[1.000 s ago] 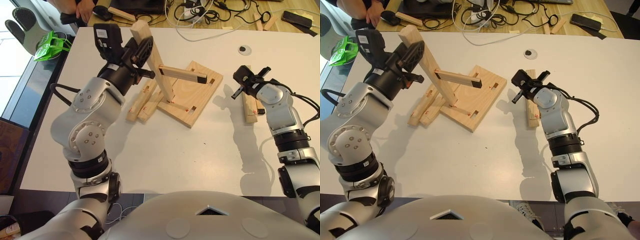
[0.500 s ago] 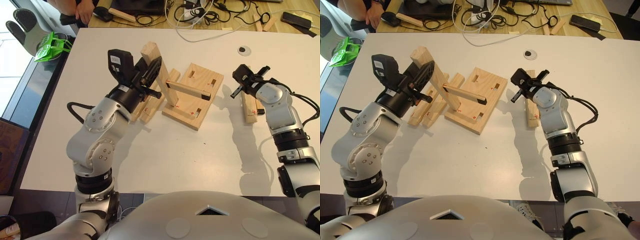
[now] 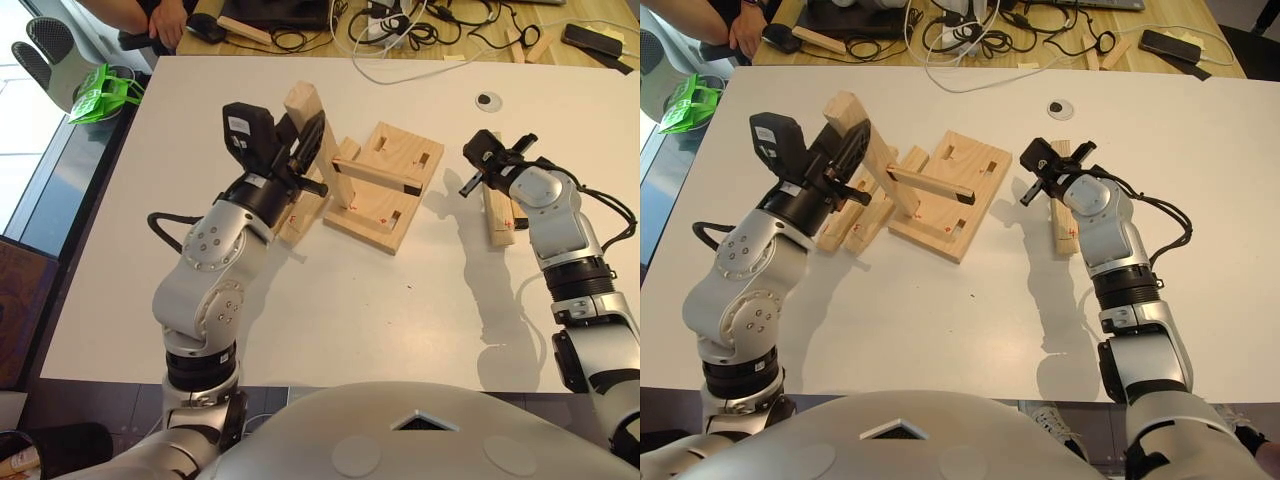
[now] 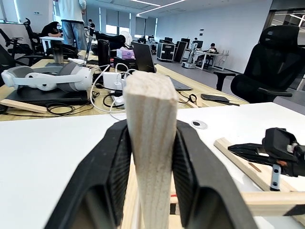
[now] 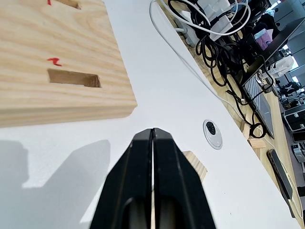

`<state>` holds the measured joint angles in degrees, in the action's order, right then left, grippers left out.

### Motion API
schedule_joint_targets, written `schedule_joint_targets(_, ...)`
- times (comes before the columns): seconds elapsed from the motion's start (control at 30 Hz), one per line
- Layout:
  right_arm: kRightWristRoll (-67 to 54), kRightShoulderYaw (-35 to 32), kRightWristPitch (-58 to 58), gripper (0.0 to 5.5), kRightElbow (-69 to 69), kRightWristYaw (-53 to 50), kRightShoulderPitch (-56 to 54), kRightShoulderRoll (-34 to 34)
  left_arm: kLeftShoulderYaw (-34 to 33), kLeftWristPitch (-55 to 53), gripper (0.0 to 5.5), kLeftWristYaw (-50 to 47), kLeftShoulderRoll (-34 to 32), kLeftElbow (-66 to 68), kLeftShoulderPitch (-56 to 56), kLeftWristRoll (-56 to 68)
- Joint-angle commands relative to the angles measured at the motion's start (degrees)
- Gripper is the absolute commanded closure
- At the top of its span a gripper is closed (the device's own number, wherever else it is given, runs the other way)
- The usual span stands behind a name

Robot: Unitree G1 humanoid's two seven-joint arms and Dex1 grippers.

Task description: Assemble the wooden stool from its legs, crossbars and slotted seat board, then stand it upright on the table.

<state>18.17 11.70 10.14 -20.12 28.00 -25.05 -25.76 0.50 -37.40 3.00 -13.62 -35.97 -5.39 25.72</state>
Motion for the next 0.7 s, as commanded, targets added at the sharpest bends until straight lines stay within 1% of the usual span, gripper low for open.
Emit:
schedule_joint_targets(0.03,-1.22,-0.07,-0.10,5.50,-1.12,0.38,-0.75,0.37,-0.53,1.96,3.56,0.50,0.84,-0.47,0.14,-0.94)
schedule_joint_targets(0.17,-1.67,-0.17,-0.20,5.50,-1.59,-0.02,-0.86,0.44,0.71,4.03,2.89,2.09,0.57,-2.55,-1.01,-1.64)
schedule_joint_targets(0.27,-1.65,-0.30,-0.14,5.50,-1.31,-0.28,-0.60,0.30,0.22,3.99,2.43,2.12,0.88,-4.13,-3.58,-1.33)
schedule_joint_targets(0.4,-1.69,-0.42,0.27,5.50,-0.77,-0.29,-0.23,0.21,-4.18,4.33,1.84,-0.11,1.25,-3.15,-9.78,-1.36)
schedule_joint_targets(0.5,-1.71,-0.46,0.50,5.50,-0.19,-0.31,-0.01,0.26,-10.35,2.81,1.81,-2.65,-0.86,1.06,-19.12,-1.26)
schedule_joint_targets(0.57,-1.75,-0.44,0.66,5.50,0.23,-0.31,0.11,0.35,-12.59,1.61,1.81,-3.02,-1.69,3.69,-20.21,-1.13)
schedule_joint_targets(0.63,-1.84,-0.41,0.77,5.50,0.43,-0.27,0.12,0.42,-13.13,0.01,1.81,-3.17,-1.57,5.13,-18.99,-0.99)
schedule_joint_targets(0.7,-1.87,-0.33,0.79,5.50,0.52,-0.26,0.05,0.49,-10.37,-1.06,1.81,-1.66,-2.10,4.59,-16.02,-1.99)
